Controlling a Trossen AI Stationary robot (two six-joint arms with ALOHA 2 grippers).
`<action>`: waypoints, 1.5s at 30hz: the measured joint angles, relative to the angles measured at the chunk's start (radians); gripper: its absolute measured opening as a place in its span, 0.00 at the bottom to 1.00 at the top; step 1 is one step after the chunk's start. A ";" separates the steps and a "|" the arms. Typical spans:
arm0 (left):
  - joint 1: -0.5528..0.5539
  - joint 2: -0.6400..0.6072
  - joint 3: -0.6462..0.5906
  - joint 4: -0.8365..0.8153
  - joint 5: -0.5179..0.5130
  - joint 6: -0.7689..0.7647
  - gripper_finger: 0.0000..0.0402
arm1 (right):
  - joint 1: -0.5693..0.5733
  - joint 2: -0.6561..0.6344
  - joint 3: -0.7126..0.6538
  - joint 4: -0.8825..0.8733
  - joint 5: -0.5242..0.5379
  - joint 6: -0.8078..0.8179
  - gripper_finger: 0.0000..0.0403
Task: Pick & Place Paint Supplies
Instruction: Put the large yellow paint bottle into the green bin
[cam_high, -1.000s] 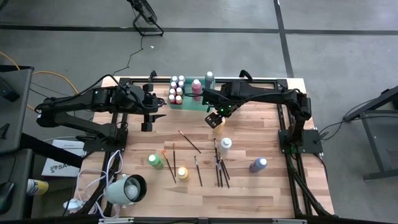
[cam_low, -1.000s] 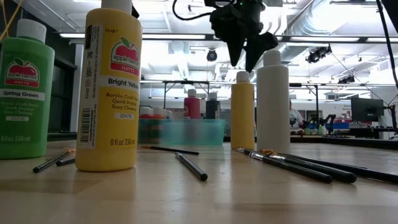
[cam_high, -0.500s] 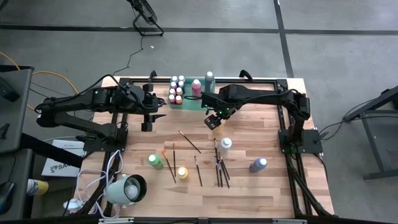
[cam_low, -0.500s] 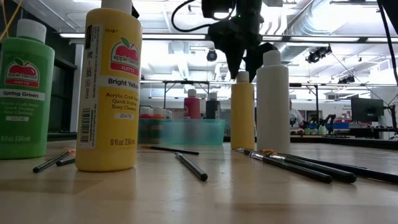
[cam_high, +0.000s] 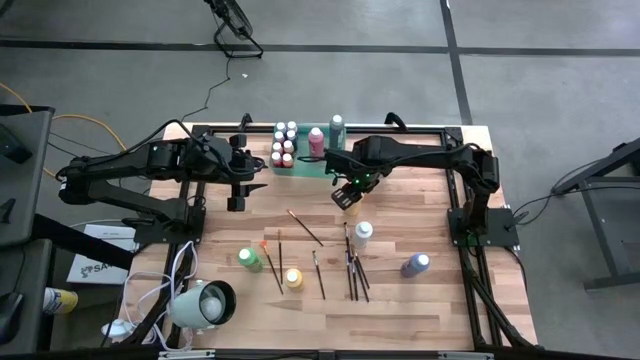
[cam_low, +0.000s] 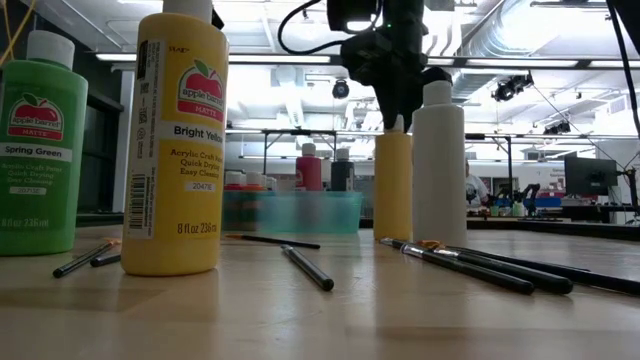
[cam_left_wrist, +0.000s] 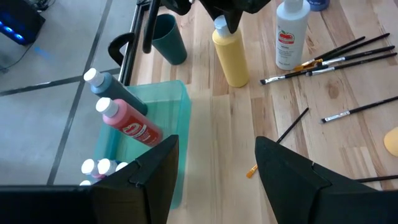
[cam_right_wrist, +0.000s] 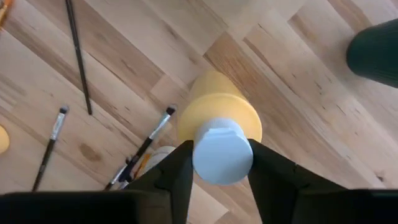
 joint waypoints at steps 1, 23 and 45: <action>0.000 0.000 0.000 0.000 0.000 0.000 0.51 | 0.000 0.000 0.000 0.000 0.002 -0.001 0.31; 0.000 0.000 0.000 0.002 0.000 -0.015 0.51 | -0.070 -0.031 0.264 -0.105 0.042 -0.098 0.28; 0.000 0.000 0.000 0.013 0.000 -0.015 0.51 | -0.314 0.063 0.347 0.062 -0.011 -0.299 0.28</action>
